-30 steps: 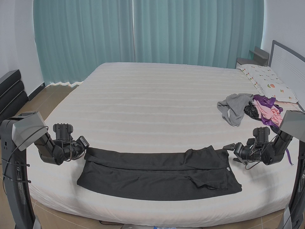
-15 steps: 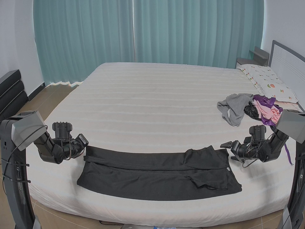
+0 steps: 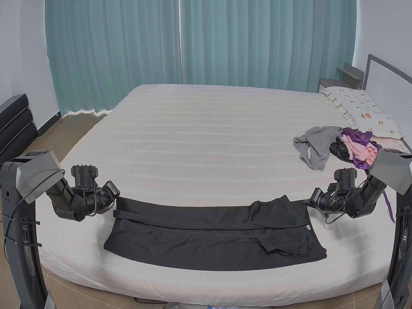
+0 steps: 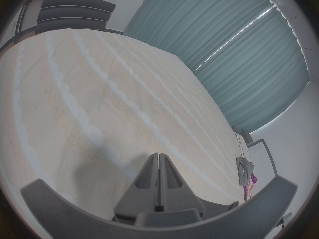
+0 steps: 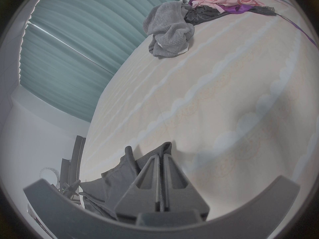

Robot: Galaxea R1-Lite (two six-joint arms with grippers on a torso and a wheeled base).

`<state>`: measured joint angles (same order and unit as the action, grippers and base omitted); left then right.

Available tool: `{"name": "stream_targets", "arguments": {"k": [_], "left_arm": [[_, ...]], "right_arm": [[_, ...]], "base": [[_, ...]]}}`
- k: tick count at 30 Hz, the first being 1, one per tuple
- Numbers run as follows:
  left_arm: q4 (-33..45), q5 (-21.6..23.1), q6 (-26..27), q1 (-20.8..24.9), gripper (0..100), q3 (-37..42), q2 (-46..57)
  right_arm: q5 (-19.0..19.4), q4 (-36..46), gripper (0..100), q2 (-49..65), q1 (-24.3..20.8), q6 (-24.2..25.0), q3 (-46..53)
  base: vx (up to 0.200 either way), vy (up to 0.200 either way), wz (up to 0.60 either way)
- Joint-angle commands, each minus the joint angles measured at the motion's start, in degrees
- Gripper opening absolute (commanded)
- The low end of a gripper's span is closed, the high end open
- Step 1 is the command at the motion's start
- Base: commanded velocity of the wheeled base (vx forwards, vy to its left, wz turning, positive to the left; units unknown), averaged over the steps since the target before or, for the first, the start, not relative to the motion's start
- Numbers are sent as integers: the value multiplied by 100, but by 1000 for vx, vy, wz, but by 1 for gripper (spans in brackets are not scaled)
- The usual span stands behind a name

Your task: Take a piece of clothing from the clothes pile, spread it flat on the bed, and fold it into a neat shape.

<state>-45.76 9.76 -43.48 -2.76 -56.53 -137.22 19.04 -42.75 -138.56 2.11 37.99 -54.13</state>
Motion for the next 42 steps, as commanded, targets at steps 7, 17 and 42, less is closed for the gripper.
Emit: {"name": "stream_targets", "arguments": {"k": [7,17,42], "left_arm": [[-3,8,-2,3,0,1,-16],[-47,8,-11,12,0,-51,-86],[-196,-10,-617,583,100,1267,1250]], "right_arm": [[-208,-49,0,-22,53,25,-89],[-208,-49,0,-48,79,25,-116],[-164,-49,100,857,0,728,886]], "base": [[0,0,0],[0,0,0],[0,0,0]]}}
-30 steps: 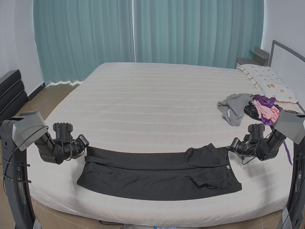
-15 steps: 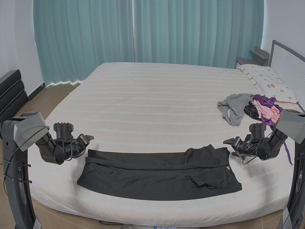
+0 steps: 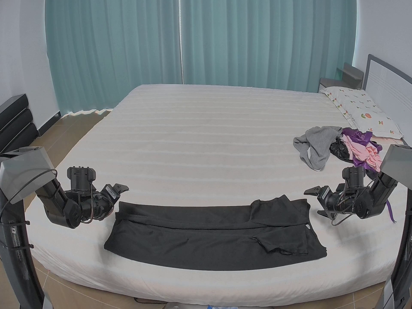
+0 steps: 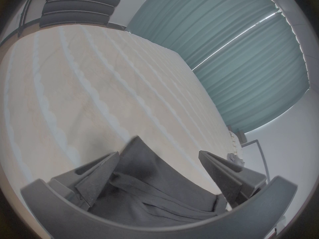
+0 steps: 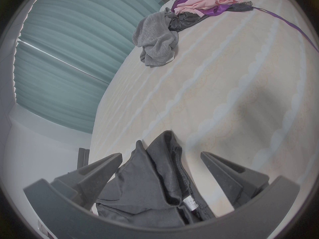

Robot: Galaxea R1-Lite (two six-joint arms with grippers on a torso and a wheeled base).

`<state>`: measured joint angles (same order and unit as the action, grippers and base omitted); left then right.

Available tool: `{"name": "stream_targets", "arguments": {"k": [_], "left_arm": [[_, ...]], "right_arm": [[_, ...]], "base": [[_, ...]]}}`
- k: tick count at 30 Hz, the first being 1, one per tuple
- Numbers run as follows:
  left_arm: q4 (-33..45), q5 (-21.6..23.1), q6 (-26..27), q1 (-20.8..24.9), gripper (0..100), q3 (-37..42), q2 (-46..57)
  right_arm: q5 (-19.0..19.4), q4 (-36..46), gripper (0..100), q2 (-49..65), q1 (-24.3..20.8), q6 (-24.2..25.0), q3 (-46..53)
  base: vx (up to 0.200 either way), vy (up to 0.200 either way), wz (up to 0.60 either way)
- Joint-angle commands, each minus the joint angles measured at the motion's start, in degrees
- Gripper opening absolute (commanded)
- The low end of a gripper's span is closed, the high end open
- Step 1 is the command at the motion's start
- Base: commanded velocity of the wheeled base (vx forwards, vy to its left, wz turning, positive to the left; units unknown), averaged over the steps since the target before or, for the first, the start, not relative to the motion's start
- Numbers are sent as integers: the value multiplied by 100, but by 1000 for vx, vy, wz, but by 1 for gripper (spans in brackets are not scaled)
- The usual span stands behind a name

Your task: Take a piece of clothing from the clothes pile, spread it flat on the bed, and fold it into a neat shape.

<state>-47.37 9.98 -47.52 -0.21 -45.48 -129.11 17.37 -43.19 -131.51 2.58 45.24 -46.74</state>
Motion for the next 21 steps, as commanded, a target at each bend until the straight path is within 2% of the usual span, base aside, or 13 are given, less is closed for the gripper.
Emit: {"name": "stream_targets", "arguments": {"k": [1,3,10,18,21], "left_arm": [[-97,-40,-337,425,100,171,448],[-308,-146,-522,618,100,189,395],[-897,-577,-548,1111,100,207,-44],[-1037,-647,-442,1216,100,286,-299],[-1028,-656,-144,1216,100,453,-316]], "right_arm": [[3,-5,100,152,-48,2,148],[3,-5,100,152,-48,2,174],[3,-5,100,143,-100,-6,191],[-6,-5,100,126,-144,-15,218],[-6,-5,100,135,-144,-24,235]], "base": [[0,0,0],[0,0,0],[0,0,0],[0,0,0],[0,0,0]]}}
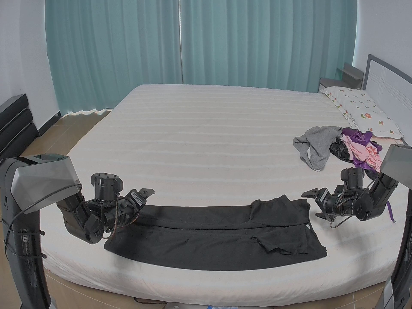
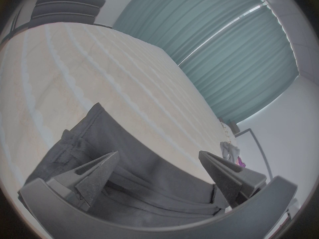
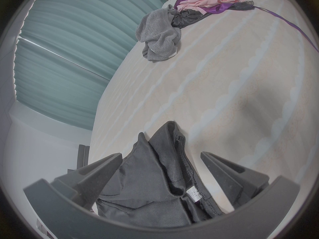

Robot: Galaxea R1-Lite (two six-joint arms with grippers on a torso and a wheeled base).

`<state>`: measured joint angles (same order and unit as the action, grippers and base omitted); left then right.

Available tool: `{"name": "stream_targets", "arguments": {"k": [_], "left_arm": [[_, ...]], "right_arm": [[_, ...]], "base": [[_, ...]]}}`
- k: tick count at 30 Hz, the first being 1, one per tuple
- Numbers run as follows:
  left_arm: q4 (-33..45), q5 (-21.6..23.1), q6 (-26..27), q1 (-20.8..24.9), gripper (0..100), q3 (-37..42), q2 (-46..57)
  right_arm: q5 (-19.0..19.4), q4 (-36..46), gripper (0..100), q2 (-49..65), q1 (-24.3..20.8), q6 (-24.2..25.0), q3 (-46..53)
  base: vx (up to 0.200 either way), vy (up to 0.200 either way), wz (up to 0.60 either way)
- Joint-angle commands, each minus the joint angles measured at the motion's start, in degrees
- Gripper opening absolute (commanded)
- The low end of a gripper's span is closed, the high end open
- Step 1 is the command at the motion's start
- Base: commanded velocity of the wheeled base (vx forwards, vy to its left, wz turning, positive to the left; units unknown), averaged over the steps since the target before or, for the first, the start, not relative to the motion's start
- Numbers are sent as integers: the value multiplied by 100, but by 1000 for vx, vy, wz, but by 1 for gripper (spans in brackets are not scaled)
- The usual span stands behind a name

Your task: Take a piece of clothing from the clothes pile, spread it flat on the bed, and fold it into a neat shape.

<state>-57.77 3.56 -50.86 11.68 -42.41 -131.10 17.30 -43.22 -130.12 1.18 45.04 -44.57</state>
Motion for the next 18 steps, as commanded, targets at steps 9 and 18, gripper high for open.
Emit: {"name": "stream_targets", "arguments": {"k": [9,18], "left_arm": [[302,-110,322,27,100,541,190],[829,-127,340,-113,100,312,207]], "right_arm": [[-7,-3,100,4,-4,-13,54],[-16,-3,100,31,-74,-22,133]], "base": [[0,0,0],[0,0,0]]}}
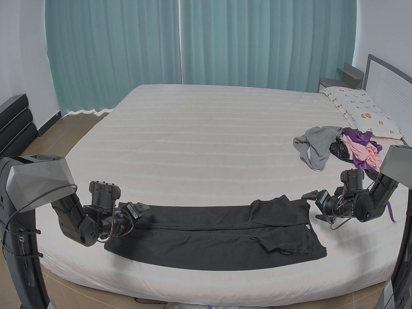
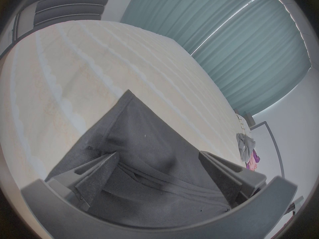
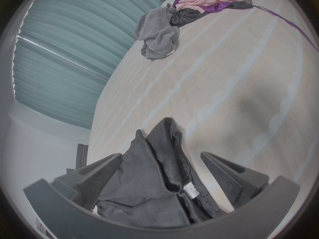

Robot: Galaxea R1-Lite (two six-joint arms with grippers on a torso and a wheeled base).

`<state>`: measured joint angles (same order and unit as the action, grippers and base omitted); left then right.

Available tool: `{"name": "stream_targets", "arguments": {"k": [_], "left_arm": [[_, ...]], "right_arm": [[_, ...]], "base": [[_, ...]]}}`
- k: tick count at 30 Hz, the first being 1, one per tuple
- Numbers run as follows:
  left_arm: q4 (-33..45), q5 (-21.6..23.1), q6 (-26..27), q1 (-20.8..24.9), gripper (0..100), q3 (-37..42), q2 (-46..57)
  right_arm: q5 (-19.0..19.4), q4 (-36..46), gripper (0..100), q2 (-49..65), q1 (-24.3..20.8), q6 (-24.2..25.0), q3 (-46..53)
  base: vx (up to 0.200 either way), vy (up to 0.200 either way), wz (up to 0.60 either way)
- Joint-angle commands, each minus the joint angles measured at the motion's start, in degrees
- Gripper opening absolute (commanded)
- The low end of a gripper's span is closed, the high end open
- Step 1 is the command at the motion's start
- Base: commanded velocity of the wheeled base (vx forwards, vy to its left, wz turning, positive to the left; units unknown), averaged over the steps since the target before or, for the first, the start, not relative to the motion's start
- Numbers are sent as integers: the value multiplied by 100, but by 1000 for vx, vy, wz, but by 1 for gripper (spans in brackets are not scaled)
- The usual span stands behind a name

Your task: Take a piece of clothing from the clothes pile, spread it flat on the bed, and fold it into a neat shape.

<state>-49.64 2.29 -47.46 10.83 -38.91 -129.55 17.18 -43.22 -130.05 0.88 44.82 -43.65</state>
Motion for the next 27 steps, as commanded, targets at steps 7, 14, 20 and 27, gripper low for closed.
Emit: {"name": "stream_targets", "arguments": {"k": [7,14,20,27], "left_arm": [[33,-9,0,-133,100,6,404],[508,-1,193,-371,100,-37,729],[640,-1,580,-502,100,-20,677],[649,-1,624,-590,100,-37,641]], "right_arm": [[-21,94,100,621,-220,26,340],[-320,384,100,674,-501,26,481],[-461,569,100,621,-606,26,489],[-496,577,100,340,-729,26,314]], "base": [[0,0,0],[0,0,0],[0,0,0],[0,0,0]]}}
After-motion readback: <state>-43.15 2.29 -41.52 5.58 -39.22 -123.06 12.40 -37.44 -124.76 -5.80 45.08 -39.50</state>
